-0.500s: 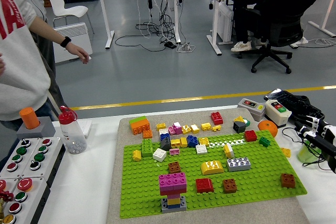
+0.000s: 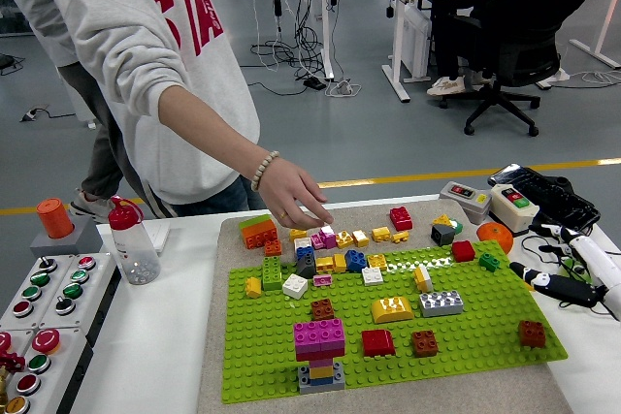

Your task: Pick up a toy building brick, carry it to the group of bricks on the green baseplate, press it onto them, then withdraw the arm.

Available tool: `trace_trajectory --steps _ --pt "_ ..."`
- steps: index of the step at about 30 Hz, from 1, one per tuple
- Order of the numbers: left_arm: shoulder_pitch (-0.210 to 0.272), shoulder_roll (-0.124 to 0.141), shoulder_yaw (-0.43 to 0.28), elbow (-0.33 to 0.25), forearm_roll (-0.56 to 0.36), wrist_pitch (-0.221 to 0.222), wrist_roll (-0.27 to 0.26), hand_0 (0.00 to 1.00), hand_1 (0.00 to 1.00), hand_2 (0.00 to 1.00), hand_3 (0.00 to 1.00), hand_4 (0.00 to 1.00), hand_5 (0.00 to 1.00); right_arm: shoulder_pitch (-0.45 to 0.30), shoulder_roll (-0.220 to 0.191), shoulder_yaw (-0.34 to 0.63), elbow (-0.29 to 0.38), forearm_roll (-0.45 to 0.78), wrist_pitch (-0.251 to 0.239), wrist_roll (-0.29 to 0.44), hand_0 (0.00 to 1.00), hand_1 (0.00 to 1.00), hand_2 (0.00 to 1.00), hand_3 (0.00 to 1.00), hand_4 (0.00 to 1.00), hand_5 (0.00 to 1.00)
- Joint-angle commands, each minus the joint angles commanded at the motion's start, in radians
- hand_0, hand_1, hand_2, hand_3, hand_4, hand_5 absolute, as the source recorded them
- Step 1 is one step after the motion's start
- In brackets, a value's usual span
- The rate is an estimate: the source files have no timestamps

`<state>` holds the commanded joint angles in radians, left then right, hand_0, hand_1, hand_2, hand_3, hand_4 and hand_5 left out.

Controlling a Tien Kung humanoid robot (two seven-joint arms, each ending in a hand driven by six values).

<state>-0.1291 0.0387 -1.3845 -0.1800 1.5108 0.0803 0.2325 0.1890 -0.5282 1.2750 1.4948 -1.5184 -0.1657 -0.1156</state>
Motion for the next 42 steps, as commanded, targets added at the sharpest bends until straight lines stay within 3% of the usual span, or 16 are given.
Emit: trace_trajectory --steps 10,21,22,27,28,33,34,42 --pt "0.001 0.001 0.001 0.000 -0.002 -0.001 0.001 0.653 0.686 0.673 0.570 0.283 0.998 -0.019 0.005 0.009 -0.004 -0.225 0.016 -0.043 0.922 0.840 0.929 0.918 0.844 0.381" --pt "0.003 0.001 0.002 0.000 0.001 -0.001 0.002 0.653 0.686 0.673 0.570 0.283 0.998 -0.035 0.006 0.019 0.000 -0.260 0.029 -0.049 0.922 0.837 0.927 0.913 0.836 0.364" --pt "0.002 0.001 0.001 0.000 0.001 -0.001 0.003 0.653 0.685 0.674 0.571 0.284 0.998 -0.035 0.006 0.020 0.001 -0.262 0.029 -0.049 0.914 0.831 0.916 0.903 0.680 0.152" --pt "0.001 0.000 0.004 0.000 -0.002 0.000 0.003 0.653 0.685 0.674 0.571 0.284 0.998 -0.033 0.004 0.019 0.003 -0.271 0.009 -0.042 0.914 0.831 0.916 0.903 0.680 0.152" --pt "0.001 0.000 0.005 0.000 -0.003 0.000 0.003 0.654 0.684 0.673 0.571 0.283 0.998 -0.033 0.004 0.020 0.003 -0.272 0.006 -0.040 0.914 0.829 0.914 0.902 0.739 0.212" --pt "-0.002 0.000 0.004 0.000 -0.004 0.000 0.003 0.654 0.684 0.673 0.571 0.283 0.998 -0.032 0.001 0.025 0.002 -0.275 0.041 -0.040 0.914 0.829 0.914 0.902 0.739 0.212" --pt "-0.002 0.000 0.004 0.000 -0.004 0.000 0.003 0.653 0.685 0.673 0.572 0.283 0.998 -0.032 0.001 0.026 0.002 -0.276 0.049 -0.040 0.925 0.839 0.923 0.925 0.841 0.338" --pt "-0.006 0.000 0.003 0.000 -0.006 0.000 0.001 0.653 0.685 0.674 0.572 0.282 0.998 -0.027 -0.003 0.024 -0.001 -0.281 0.083 -0.048 0.933 0.846 0.925 0.926 0.831 0.324"
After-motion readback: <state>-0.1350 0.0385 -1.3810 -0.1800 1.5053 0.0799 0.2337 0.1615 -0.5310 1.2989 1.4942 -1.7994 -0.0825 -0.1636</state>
